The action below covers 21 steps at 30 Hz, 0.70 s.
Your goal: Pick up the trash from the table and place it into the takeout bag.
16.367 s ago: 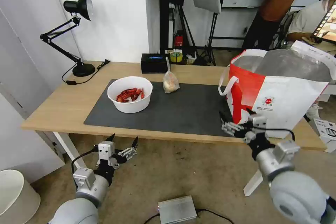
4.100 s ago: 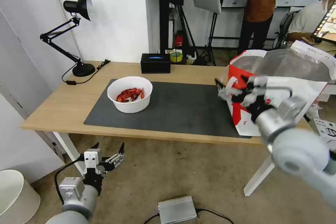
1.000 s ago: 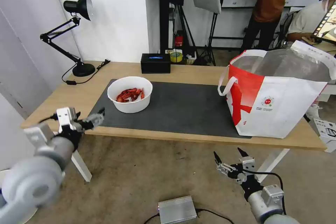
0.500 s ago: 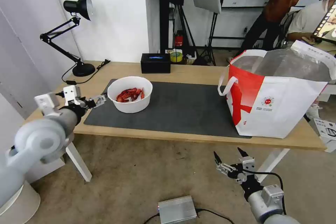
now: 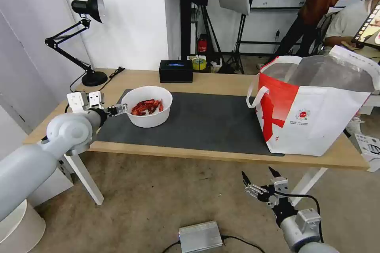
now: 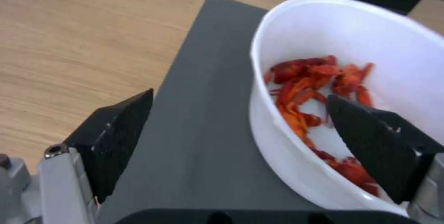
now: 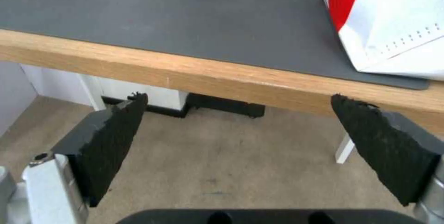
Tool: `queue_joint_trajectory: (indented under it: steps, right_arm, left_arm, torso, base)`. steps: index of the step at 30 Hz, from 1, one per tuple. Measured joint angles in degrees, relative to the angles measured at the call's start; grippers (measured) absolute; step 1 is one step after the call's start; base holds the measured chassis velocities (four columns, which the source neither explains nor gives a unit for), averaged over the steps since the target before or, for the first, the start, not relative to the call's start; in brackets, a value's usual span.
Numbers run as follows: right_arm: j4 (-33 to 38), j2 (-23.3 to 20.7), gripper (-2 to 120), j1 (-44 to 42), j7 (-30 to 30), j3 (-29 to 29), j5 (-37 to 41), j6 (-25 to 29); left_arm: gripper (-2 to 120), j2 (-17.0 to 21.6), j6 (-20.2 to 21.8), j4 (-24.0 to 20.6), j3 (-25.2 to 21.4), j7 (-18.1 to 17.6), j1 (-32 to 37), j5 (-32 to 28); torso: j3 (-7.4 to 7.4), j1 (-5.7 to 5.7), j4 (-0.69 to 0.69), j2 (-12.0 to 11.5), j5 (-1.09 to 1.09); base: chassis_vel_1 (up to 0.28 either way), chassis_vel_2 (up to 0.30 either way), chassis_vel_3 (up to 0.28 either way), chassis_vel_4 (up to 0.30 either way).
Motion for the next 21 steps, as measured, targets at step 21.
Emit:
queue_joint_trajectory:
  steps: [21]
  right_arm:
    - [0.0,0.0,100,0.0,0.0,0.0,0.0,0.0]
  left_arm:
    - [100,-7.6,6.4,13.4,10.9,-0.5,-13.2,-0.4]
  torso:
    - [-0.01,0.0,0.0,0.0,0.01]
  base:
    - [0.0,0.0,0.0,0.0]
